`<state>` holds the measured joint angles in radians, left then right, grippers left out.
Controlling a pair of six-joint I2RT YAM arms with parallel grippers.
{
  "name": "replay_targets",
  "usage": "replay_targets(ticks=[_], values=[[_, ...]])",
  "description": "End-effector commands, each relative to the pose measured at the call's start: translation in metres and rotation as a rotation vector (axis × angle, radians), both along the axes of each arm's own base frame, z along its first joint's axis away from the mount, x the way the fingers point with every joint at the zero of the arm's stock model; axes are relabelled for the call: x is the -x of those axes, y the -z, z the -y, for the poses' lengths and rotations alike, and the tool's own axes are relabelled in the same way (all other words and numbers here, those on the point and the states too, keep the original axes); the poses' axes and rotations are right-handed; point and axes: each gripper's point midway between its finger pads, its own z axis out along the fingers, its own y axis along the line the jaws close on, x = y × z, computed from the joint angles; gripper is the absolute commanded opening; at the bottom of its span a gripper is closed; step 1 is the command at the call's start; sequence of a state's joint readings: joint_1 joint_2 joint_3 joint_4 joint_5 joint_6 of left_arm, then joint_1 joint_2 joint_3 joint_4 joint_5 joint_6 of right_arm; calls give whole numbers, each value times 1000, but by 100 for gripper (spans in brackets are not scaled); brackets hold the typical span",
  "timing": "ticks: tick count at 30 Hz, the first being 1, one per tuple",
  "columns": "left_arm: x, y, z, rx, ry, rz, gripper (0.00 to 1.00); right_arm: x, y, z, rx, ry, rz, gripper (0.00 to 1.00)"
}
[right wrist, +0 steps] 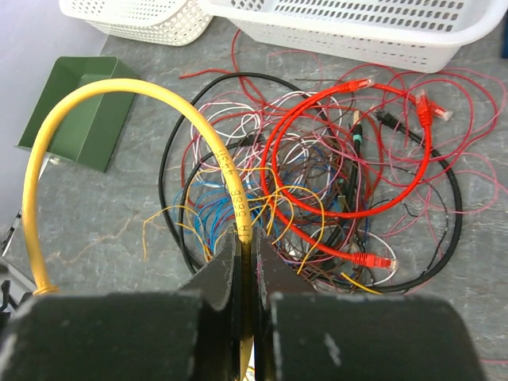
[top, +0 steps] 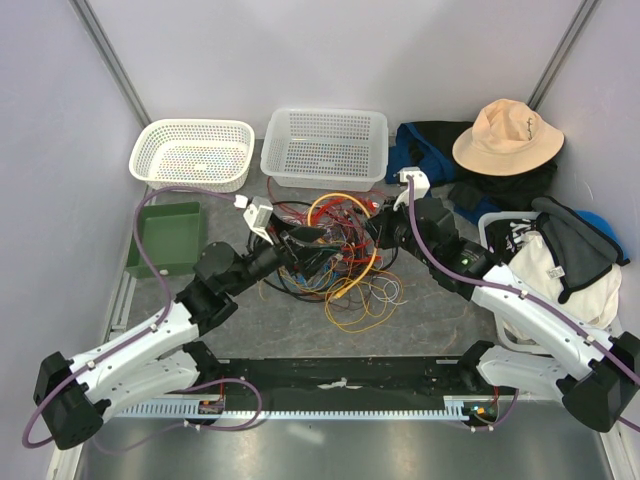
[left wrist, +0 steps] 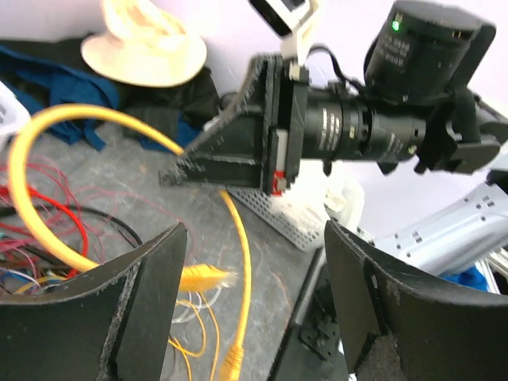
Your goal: Untangle the cables
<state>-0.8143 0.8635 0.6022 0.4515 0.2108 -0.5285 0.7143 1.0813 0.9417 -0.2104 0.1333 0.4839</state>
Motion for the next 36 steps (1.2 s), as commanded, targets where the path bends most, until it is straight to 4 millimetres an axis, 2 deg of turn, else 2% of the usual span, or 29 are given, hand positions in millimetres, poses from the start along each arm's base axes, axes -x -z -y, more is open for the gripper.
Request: replay_targets(ticks=[1,3,5,6,7,8,9,10,13,14,17,20,22,23,24,26,27,28,29,30,31,32,33,34,35,36], values=[[-25,-38,-20,93,-181,98,77,3,-23,-10,-66,-36,26,0],[-29,-48,-21,107,-200,89,77,4,-22,-8,-67,-32,29,0],[-37,-46,-13,113,-200,24,77,5,-19,-6,-60,-30,30,0],[-42,-57,-13,134,-221,2,77,5,-16,-5,-58,-29,28,0],[-51,-38,-4,83,-226,-70,77,5,-16,-5,-57,-29,34,0],[-55,-35,2,87,-220,-130,77,5,-16,-4,-56,-27,38,0],[-57,-45,8,97,-207,-147,77,5,-14,-4,-51,-28,38,0],[-64,-27,20,54,-195,-200,77,5,-14,-4,-49,-27,43,0],[-67,-21,37,71,-148,-295,76,4,-11,-1,-32,-21,52,0],[-70,-10,44,77,-143,-357,76,3,-11,0,-25,-17,60,0],[-72,-2,53,110,-119,-445,75,2,-9,3,-9,-8,63,0],[-71,-8,53,148,-108,-458,71,0,-6,8,14,9,73,0],[-68,-18,43,173,-132,-439,69,-5,-2,14,47,41,81,0],[-74,-22,33,185,-192,-422,69,-8,0,16,64,59,86,0],[-68,-33,17,196,-228,-404,69,-17,0,26,90,129,96,0],[-70,-43,-11,185,-341,-342,71,-34,12,32,133,203,74,0],[-69,-36,-25,146,-394,-349,72,-43,4,32,121,226,79,0],[-60,-49,-45,171,-432,-326,73,-59,12,32,117,263,57,0],[-62,-47,-62,165,-504,-316,75,-68,11,29,105,275,55,0],[-58,-27,-73,100,-545,-345,76,-80,-6,23,66,283,81,0],[-49,-33,-89,120,-563,-332,77,-97,1,13,63,282,74,0],[-46,-28,-97,108,-587,-337,77,-107,-3,6,57,278,83,0],[-41,-15,-103,80,-597,-347,77,-123,-30,-2,19,288,127,0],[-36,-4,-109,50,-603,-363,77,-142,-18,-9,40,296,110,0],[-28,5,-117,51,-602,-360,76,-154,-24,-15,32,295,119,0],[-24,10,-122,48,-604,-363,76,-170,-53,-21,-11,298,164,0]])
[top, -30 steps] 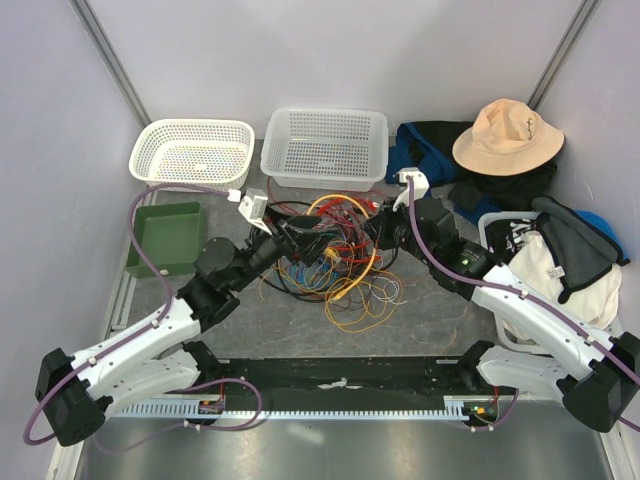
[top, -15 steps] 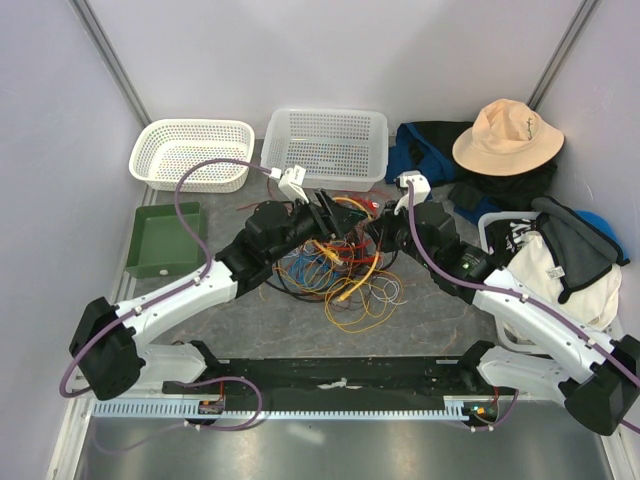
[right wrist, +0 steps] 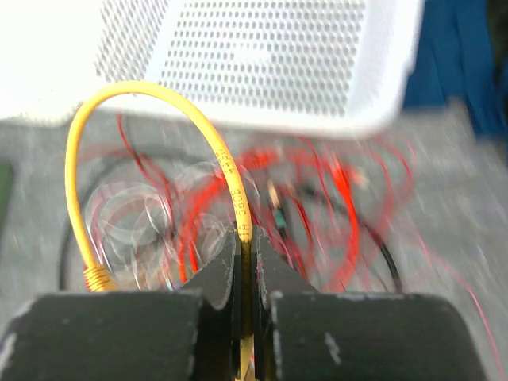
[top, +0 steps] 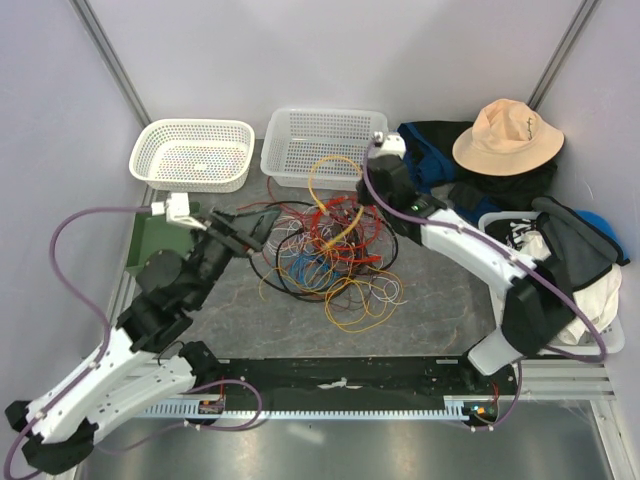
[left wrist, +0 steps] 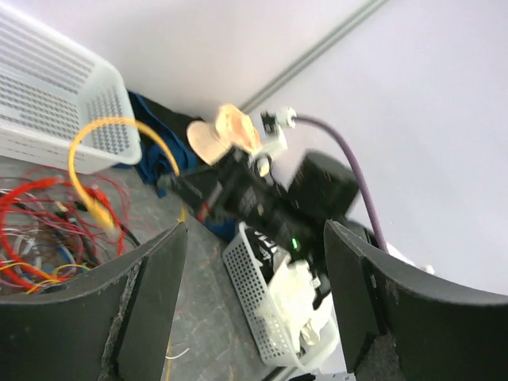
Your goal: Untangle the cables
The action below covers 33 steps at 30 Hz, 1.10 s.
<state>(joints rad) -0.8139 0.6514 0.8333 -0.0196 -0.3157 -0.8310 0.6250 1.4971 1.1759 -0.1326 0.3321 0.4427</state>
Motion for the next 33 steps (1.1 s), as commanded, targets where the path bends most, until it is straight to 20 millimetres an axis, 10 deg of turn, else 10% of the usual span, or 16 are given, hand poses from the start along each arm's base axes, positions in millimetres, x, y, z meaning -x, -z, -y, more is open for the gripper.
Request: replay_targets(ticks=[1,3,9,18,19,20,23,28,33], values=[[4,90,-31,-215,-100,-148,75,-77,-75,-27,-129,43,184,0],[13,102,-41,-200,-101,-147,74,-101,-103,-33,-174,49,250,0],[23,144,-56,-187,-123,-155,70,-176,-106,-24,-186,148,394,0],[23,173,-66,-163,-167,-177,69,-259,-61,-31,20,163,415,0],[22,173,-67,-175,-173,-177,70,-261,-48,-34,41,150,393,13],[21,172,-68,-179,-179,-176,70,-261,-49,-33,44,154,391,54],[18,169,-66,-205,-186,-182,76,-249,-44,-21,70,192,367,98],[19,164,-54,-218,-132,-198,77,-202,-105,-2,20,240,422,98],[20,169,-52,-170,-129,-239,77,-120,-108,-15,-75,115,337,98]])
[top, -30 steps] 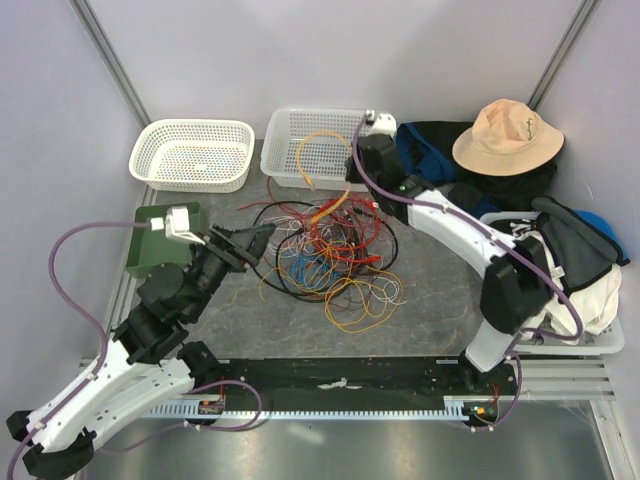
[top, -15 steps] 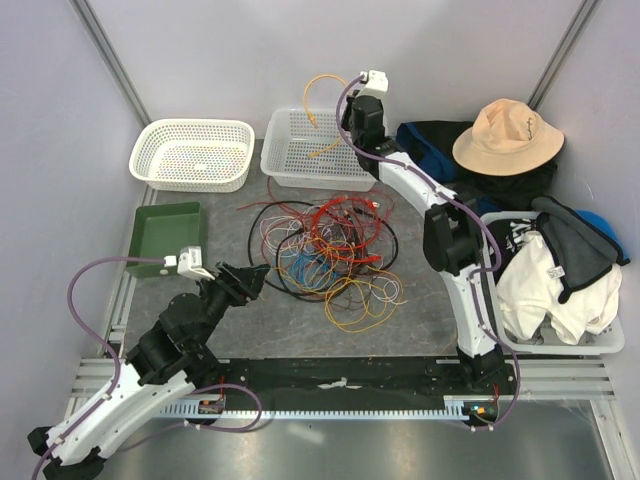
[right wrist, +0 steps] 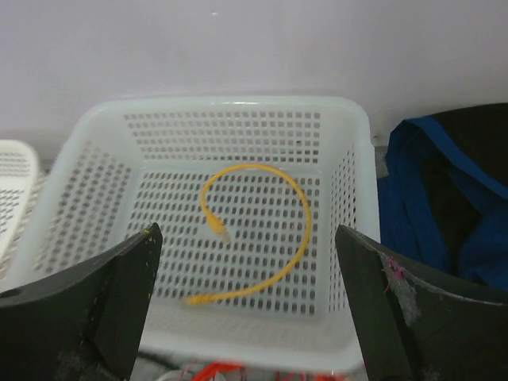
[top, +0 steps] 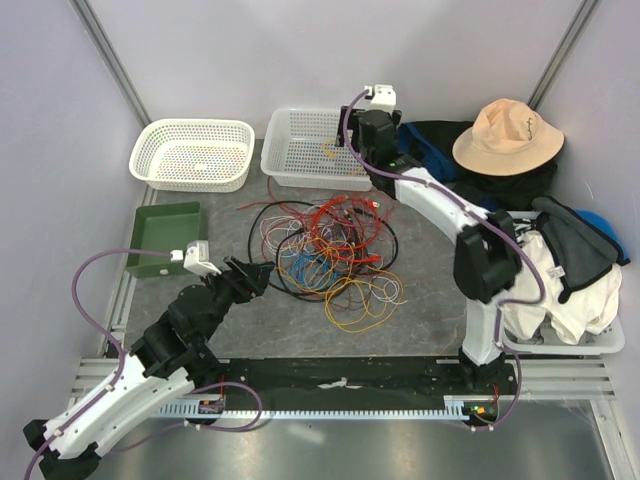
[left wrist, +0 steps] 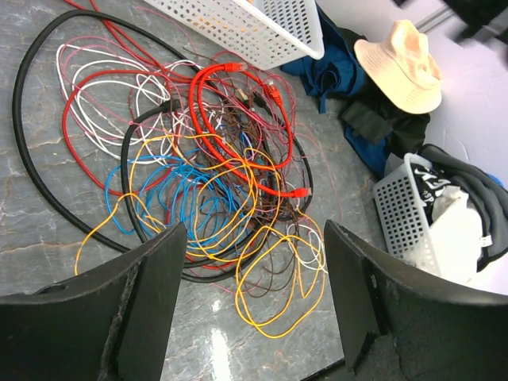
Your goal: Untangle the cables
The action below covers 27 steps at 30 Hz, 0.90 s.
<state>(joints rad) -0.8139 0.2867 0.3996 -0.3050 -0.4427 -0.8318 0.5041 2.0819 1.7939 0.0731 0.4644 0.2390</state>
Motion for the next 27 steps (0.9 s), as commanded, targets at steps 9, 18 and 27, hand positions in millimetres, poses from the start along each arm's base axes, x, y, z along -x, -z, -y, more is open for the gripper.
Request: replay_targets(ticks=[9,18,27], values=[[5,2,22,105,40,-145,78,220,59,-52,-181,-396,-206,90],[9,30,40,88,90,-273,75,290,138,-77,-52,-522,-346,88],[14,39,35,109,78,-290,74,280,203,-63,132,-415,-461,88]])
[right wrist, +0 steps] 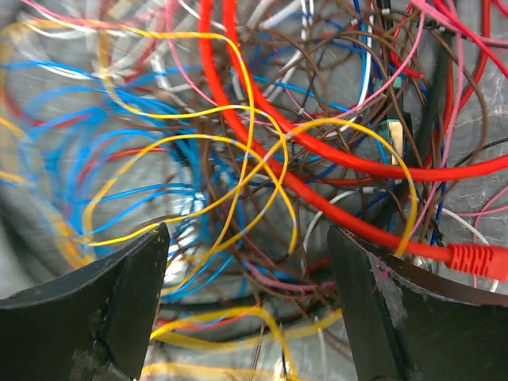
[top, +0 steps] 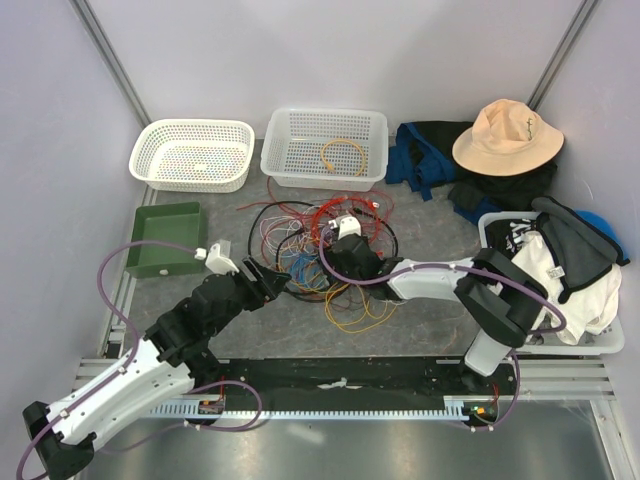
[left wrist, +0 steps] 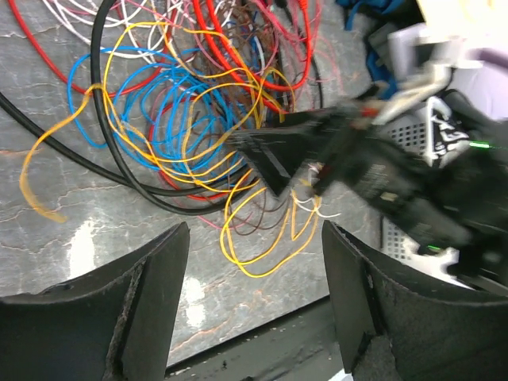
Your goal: Untangle the cables
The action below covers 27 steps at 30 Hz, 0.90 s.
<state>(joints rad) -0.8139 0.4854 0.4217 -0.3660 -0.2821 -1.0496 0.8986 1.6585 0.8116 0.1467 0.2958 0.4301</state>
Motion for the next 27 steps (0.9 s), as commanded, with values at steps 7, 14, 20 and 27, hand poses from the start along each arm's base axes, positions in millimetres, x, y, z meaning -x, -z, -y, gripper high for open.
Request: replay_targets(ticks=[7,14,20,27], values=[[0,-5,-4,47,-39,-4,73,-12,-1,-4,18,33,54,18],[-11,-26,-13,10,-84,70,73,6,-122,-15,-135,-15,223,0],[-27,-76,-18,-54,-97,226,73,16,-193,-2,-188,-11,282,0],[-33,-139,19,-84,104,495,73,23,-202,8,-200,-5,271,0]])
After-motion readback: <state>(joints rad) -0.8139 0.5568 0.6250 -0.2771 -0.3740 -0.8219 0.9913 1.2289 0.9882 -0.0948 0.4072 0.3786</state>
